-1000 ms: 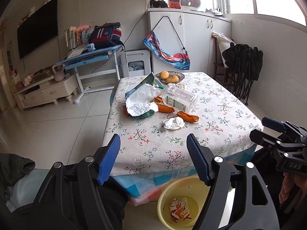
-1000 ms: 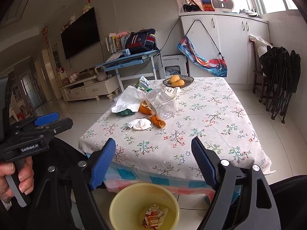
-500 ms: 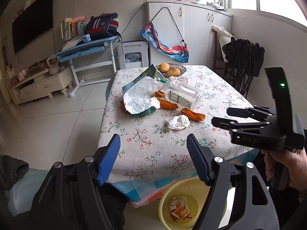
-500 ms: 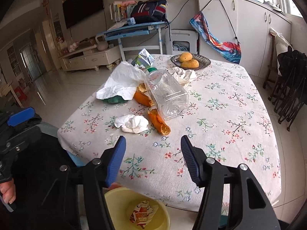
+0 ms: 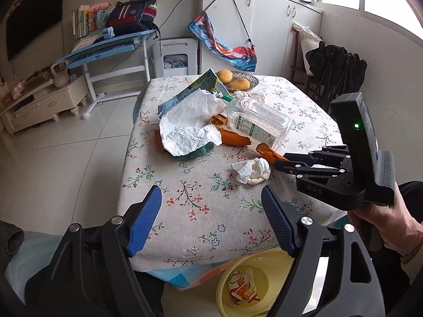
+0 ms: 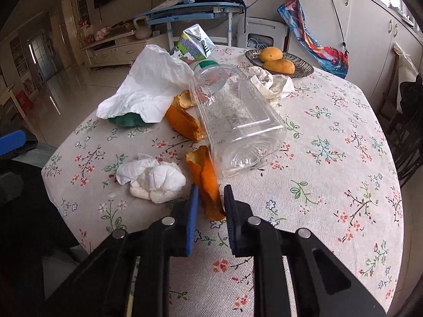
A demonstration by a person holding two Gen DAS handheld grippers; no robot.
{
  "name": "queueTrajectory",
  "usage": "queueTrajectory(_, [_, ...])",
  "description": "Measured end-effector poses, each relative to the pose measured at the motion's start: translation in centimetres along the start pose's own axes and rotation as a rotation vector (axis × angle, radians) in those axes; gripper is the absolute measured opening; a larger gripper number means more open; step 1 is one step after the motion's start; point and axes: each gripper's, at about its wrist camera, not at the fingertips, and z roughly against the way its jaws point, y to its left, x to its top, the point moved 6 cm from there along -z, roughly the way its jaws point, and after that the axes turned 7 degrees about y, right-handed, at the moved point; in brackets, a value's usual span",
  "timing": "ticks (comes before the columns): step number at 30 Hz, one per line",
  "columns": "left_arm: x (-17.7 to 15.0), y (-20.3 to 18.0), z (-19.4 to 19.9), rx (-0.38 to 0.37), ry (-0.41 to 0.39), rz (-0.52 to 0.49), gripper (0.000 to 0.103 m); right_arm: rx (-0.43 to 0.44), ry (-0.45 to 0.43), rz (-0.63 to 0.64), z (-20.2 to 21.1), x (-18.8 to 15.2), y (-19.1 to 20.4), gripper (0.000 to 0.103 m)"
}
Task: Collect trash
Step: 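Grasp the orange mango peel with the right tool, then grasp the crumpled white tissue with the left tool while the right tool holds the peel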
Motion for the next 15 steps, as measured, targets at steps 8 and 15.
queueTrajectory(8, [2.6, -2.9, -5.8, -0.054, 0.068, -0.058, 0.075, 0.016, 0.013, -0.115, 2.9, -2.7, -2.5, 0.013])
queueTrajectory(15, [3.7, -5.3, -10.0, -0.032, 0.11, -0.09, 0.075, 0.016, 0.001, -0.226, 4.1, -4.7, -4.8, 0.013])
